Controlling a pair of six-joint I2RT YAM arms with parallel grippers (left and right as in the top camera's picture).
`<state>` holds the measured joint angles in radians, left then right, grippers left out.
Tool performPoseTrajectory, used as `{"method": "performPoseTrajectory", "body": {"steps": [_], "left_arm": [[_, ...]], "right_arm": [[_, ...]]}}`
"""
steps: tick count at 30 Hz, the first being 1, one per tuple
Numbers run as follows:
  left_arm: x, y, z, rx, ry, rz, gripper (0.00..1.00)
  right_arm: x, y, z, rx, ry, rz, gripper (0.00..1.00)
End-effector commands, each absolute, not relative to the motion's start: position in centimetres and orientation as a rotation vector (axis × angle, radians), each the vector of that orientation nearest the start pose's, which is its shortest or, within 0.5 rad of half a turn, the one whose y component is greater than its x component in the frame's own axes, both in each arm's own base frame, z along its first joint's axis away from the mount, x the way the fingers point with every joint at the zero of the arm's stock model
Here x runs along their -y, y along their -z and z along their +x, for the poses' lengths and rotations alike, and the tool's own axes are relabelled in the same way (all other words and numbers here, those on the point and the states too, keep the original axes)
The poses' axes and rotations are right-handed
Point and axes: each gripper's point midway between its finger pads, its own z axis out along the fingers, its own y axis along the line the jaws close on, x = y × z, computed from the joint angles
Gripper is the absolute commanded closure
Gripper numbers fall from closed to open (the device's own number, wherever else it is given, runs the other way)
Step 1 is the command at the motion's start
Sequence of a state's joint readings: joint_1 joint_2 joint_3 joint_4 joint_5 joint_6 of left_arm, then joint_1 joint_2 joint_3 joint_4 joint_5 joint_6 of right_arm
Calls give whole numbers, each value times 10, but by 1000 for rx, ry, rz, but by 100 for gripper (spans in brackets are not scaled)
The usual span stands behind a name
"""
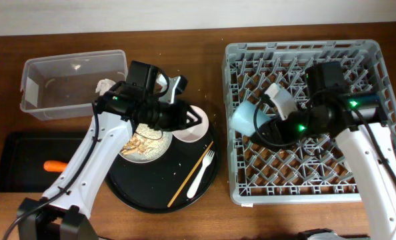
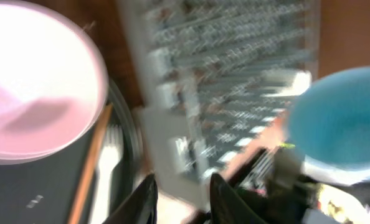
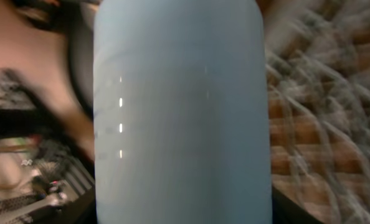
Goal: Sort waste into correct bins and load items into the dishwasher rack
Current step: 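Hand the blue cup from the left gripper to the right gripper, then place the blue cup upside down in the rack with the right gripper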
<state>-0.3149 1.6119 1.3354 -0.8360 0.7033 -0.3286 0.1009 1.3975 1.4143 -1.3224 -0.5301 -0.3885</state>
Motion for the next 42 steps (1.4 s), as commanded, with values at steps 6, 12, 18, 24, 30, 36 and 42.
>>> {"method": "performPoseTrajectory", "body": {"steps": [6, 12, 18, 24, 30, 36, 42], "left_arm": [[187, -162, 326, -2796, 809, 162, 73], [187, -162, 326, -2797, 809, 162, 73], [187, -162, 326, -2797, 809, 162, 72], [187, -162, 326, -2796, 809, 162, 73], [187, -162, 326, -2797, 809, 162, 73], [187, -162, 326, -2797, 808, 161, 73], [187, -162, 326, -2797, 808, 162, 73]], "right_arm": [[23, -218, 277, -2858, -49, 12, 44], [106, -203, 261, -2861, -31, 580, 48], [123, -146, 256, -3077, -111, 737, 50], [131, -122, 267, -3115, -110, 747, 28], [138, -122, 298, -2980, -134, 741, 2], [118, -124, 280, -3052, -251, 776, 0], [127, -124, 297, -2982, -217, 748, 15]]}}
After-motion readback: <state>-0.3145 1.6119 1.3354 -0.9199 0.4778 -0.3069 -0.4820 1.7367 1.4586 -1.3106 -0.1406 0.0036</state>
